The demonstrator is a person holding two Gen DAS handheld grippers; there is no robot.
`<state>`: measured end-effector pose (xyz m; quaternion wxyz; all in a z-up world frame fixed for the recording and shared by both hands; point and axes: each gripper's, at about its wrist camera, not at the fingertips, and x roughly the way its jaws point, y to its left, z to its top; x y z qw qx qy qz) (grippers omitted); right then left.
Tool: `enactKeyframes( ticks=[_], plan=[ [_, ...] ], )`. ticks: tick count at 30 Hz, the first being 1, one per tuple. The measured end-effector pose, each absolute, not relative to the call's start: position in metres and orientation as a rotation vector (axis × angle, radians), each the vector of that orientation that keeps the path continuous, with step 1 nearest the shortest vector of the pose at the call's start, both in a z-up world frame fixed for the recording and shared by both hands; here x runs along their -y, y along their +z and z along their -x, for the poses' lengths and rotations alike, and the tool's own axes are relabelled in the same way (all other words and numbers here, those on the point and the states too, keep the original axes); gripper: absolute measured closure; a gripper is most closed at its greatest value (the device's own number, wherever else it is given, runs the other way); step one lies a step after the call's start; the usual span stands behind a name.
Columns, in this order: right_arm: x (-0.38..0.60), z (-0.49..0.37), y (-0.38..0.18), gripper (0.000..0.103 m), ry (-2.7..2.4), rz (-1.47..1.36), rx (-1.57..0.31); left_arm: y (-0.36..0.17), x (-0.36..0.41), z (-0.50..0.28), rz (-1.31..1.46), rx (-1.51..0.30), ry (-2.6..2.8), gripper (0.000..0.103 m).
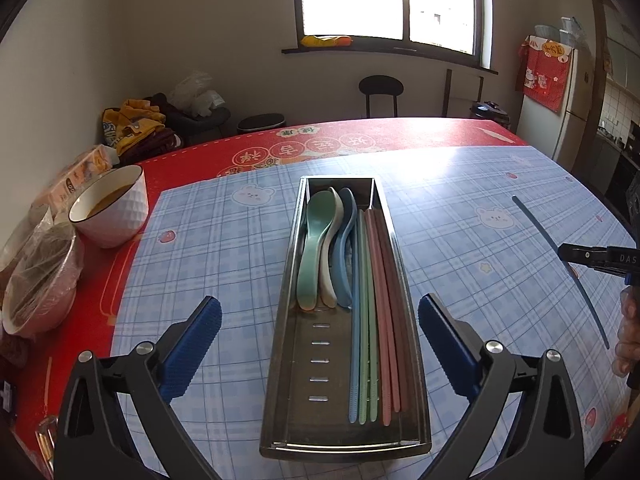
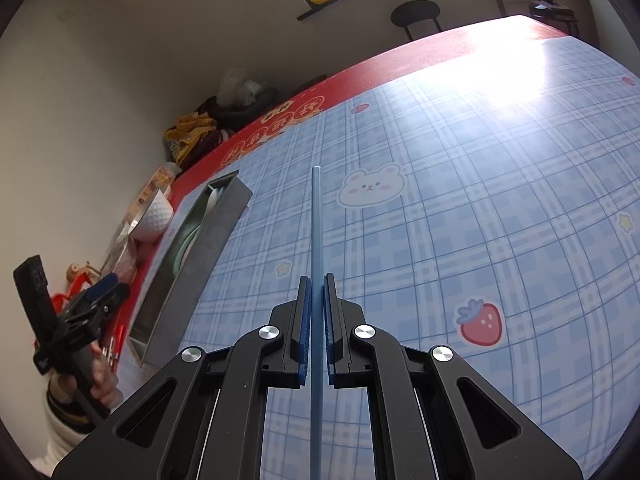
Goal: Organize utensils
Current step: 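Open the left gripper and withdraw it from the tray, then lower the blue chopstick into the tray and open the right gripper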
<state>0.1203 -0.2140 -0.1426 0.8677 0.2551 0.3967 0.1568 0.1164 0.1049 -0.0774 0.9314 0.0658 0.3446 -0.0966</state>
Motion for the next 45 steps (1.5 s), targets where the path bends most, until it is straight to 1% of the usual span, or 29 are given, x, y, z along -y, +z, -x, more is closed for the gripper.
enactKeyframes(
  ticks=[6,15,20,37,45],
  plan=[
    [0.177,-0.147,-0.137,0.097,0.351,-0.678,-0.864,-0.081,-0.128,-0.11,-0.117,-0.693,-0.148,0.006],
    [0.096,-0.189,-0.129,0.097,0.375,-0.759,-0.931,-0.076,-0.16,-0.096,-0.062,-0.671,-0.099,0.006],
    [0.072,-0.2,-0.132,0.097,0.351,-0.816,-0.974,-0.077,-0.168,-0.094,-0.041,-0.675,-0.094,0.006],
    [0.053,-0.218,-0.147,0.097,0.262,-0.912,-1.027,-0.081,-0.175,-0.099,0.013,-0.713,-0.12,0.006],
    [0.057,-0.223,-0.15,0.095,0.283,-0.919,-1.046,-0.075,-0.169,-0.099,-0.007,-0.71,-0.114,0.006]
  ],
)
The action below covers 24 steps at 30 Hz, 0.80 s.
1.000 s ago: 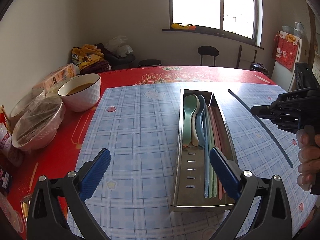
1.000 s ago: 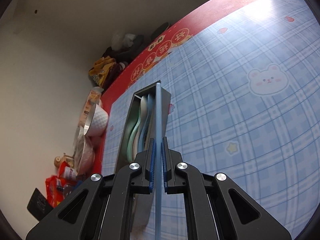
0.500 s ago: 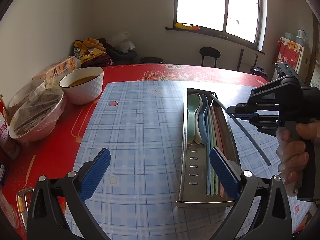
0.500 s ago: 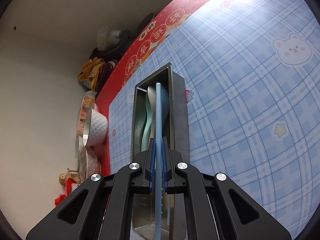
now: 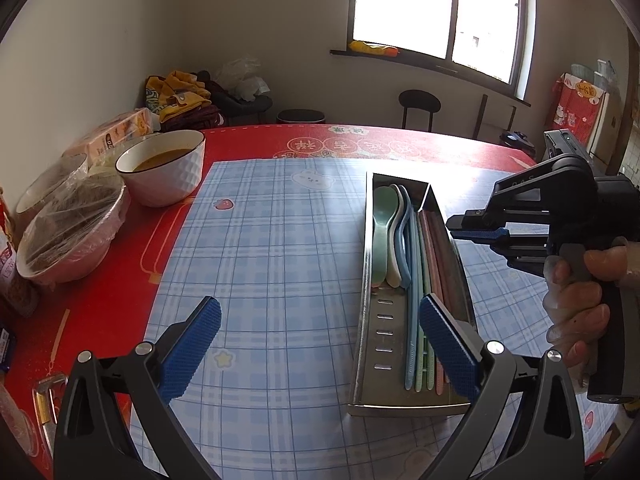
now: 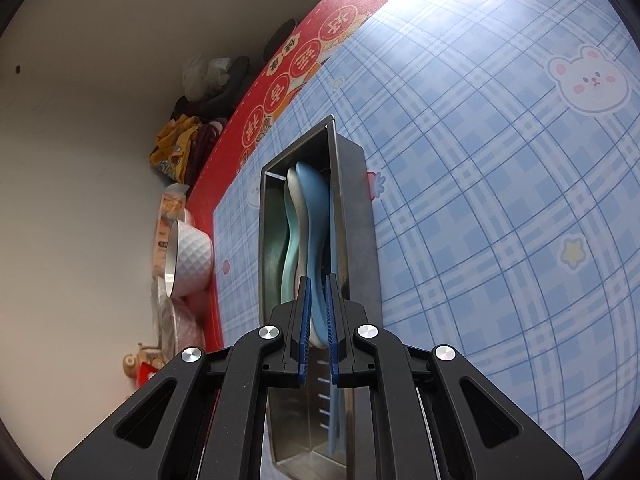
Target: Organize utensils
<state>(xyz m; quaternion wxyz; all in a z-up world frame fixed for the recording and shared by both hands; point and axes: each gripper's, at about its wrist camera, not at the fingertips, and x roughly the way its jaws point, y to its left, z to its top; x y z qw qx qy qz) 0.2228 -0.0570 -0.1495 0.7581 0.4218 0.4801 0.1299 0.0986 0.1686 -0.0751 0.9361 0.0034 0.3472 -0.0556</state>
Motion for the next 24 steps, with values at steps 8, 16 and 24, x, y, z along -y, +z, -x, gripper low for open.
enactKeyframes(
  ticks=[8,16,24],
  plan=[
    [0.077,-0.207,-0.121,0.095,0.318,-0.655,-0.991,-0.06,-0.158,-0.097,-0.036,-0.684,-0.113,0.006],
    [0.112,-0.171,-0.074,0.095,0.286,-0.309,-0.842,-0.045,-0.139,-0.095,-0.069,-0.655,-0.109,0.006],
    [0.14,-0.116,-0.021,0.046,0.258,-0.041,-0.587,-0.018,-0.118,-0.087,-0.049,-0.57,-0.135,0.006]
  ],
)
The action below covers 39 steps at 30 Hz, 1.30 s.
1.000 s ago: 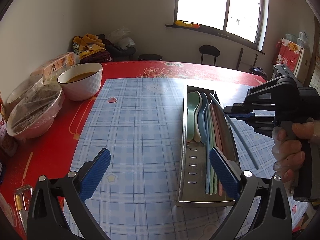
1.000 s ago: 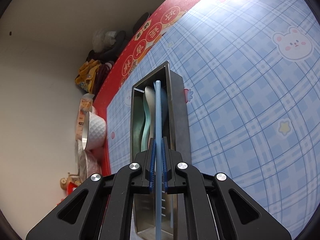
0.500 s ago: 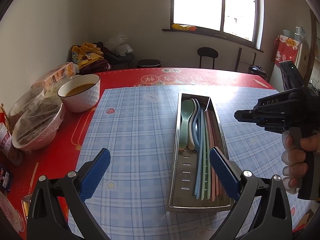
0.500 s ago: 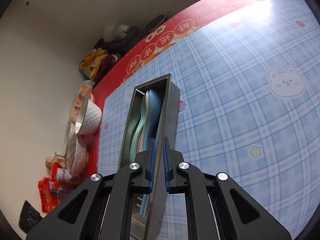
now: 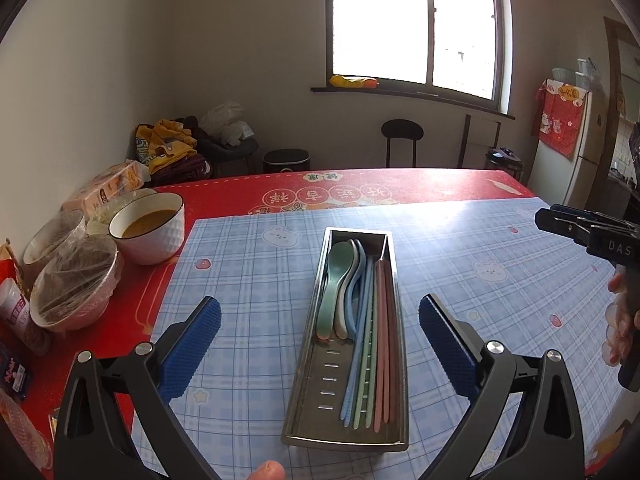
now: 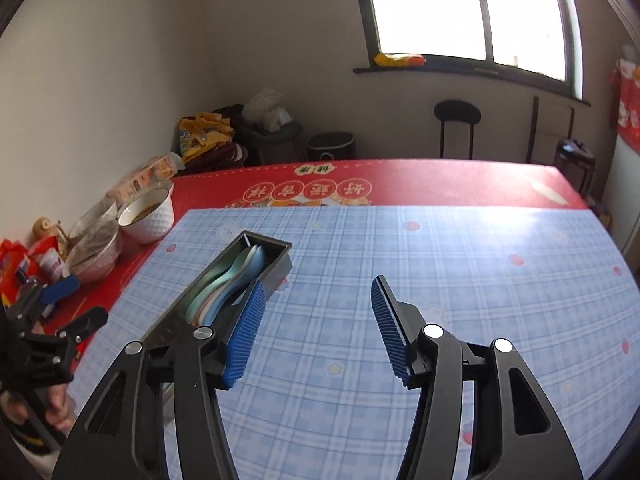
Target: Organize utensils
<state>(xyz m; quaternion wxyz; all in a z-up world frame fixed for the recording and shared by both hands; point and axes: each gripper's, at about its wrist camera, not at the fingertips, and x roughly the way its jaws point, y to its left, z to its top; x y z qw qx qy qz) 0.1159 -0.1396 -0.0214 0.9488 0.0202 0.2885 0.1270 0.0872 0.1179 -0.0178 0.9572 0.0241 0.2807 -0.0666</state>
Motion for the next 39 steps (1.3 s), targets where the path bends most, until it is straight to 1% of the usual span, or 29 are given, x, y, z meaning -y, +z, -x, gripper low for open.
enactKeyframes(
  ticks=[1,3,7,15,22,39],
  plan=[
    [0.143,-0.108,-0.016,0.037,0.258,-0.033,-0.562,-0.013,-0.115,-0.085,-0.047,-0.552,-0.136,0.006],
    [0.151,-0.095,-0.006,0.032,0.267,-0.036,-0.517,-0.003,-0.108,-0.079,-0.051,-0.512,-0.127,0.006],
    [0.163,-0.071,0.01,0.016,0.244,-0.052,-0.444,0.016,-0.091,-0.061,-0.095,-0.411,-0.095,0.006],
    [0.18,-0.033,0.024,0.016,0.176,-0.066,-0.35,0.033,-0.07,-0.035,-0.104,-0.354,-0.101,0.006],
    [0.183,-0.019,0.029,0.016,0.145,-0.074,-0.316,0.04,-0.059,-0.022,-0.126,-0.334,-0.094,0.006],
    [0.186,-0.015,0.025,0.016,0.125,-0.062,-0.309,0.041,-0.058,-0.021,-0.104,-0.329,-0.09,0.006]
  ],
)
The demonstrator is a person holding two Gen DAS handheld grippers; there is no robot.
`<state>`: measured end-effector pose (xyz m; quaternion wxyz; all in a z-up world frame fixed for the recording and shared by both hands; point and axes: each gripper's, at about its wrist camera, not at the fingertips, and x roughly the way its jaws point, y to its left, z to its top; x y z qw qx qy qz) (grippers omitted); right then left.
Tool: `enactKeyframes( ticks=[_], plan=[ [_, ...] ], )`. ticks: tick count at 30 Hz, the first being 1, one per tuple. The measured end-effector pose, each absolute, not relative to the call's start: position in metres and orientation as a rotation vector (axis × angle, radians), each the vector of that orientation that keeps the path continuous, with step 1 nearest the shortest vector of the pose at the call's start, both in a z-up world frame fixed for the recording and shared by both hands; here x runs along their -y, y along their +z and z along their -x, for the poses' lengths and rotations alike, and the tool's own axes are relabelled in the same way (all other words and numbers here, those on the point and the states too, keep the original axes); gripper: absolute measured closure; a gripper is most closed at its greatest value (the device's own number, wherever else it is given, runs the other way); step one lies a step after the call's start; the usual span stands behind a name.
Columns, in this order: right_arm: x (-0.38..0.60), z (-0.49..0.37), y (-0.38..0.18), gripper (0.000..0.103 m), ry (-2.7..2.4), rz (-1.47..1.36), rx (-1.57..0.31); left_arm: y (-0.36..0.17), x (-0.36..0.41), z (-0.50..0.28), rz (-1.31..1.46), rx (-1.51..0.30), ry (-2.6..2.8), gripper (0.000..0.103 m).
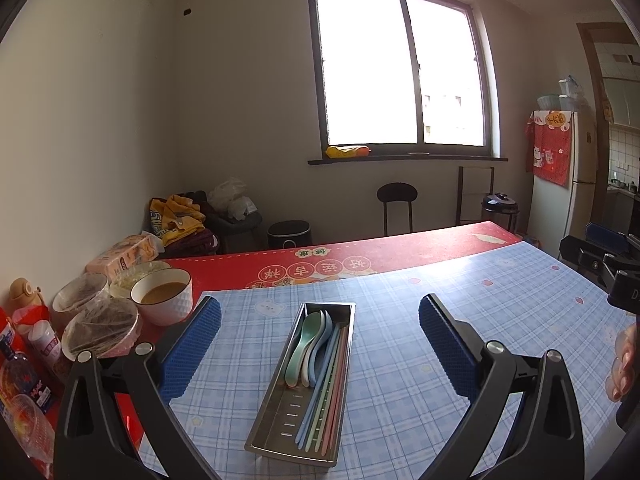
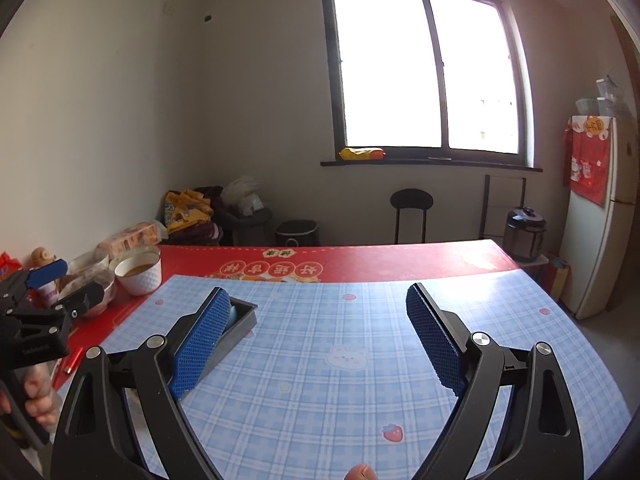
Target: Organize utensils
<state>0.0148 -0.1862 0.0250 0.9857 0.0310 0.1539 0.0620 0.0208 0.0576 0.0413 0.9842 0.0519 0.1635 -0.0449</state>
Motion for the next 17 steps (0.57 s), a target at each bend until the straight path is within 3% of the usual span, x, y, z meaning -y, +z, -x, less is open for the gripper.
enactKeyframes(
  ticks=[17],
  plan=[
    [0.1873,-0.0184,0.0206,0.016,0.1,-0.051,-0.317,0.0364,-0.0634,-0.0248,-0.072,-0.34,-0.061,0.006]
  ],
)
